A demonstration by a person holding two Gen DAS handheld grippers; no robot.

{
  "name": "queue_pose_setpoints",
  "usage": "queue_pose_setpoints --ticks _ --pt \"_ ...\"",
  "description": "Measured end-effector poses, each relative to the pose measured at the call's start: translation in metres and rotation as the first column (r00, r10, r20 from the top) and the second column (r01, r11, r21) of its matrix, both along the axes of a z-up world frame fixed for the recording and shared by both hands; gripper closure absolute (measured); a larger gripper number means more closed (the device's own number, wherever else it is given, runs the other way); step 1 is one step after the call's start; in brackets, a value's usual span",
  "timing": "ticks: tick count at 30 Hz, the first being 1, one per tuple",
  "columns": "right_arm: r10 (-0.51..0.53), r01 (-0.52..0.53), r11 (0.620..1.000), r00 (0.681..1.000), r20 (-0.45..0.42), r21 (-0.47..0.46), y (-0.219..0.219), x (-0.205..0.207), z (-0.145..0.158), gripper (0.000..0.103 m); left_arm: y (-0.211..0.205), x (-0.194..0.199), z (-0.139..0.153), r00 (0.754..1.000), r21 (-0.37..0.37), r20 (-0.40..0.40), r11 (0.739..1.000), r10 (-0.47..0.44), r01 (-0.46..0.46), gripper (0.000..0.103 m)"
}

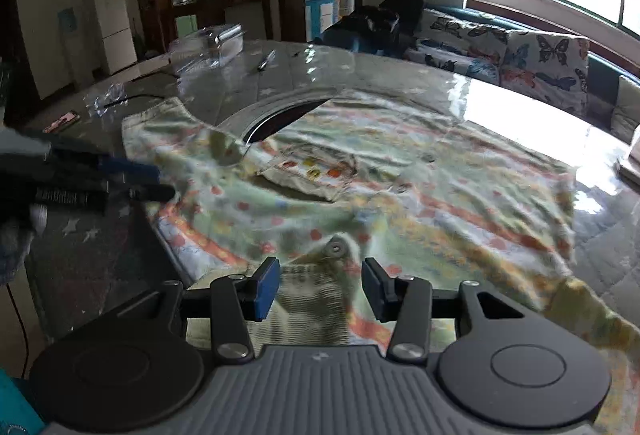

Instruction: Fold clothes

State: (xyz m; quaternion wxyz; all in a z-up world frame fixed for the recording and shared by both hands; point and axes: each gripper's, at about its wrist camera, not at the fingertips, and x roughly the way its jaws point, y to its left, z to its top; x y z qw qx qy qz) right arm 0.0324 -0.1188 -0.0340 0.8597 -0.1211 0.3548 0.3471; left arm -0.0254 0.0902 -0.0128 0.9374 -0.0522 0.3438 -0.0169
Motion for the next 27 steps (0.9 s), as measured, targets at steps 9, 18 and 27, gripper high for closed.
queue_pose_setpoints --ticks 9,18,27 --pt "0.018 -0.018 0.999 1.000 -0.003 -0.030 0.005 -0.002 -0.006 0.053 0.078 0.003 0.000 0.939 0.085 0.026 0.935 0.343 -0.344 0.057" --pt "0.018 -0.018 0.999 1.000 -0.001 -0.037 0.006 -0.002 -0.005 0.052 0.138 0.018 -0.009 0.855 0.083 0.005 0.852 0.518 -0.517 0.056" --pt "0.016 -0.016 0.999 1.000 0.004 -0.037 0.007 -0.002 -0.004 0.052 0.146 0.025 -0.012 0.841 0.026 -0.008 0.841 0.540 -0.540 0.071"
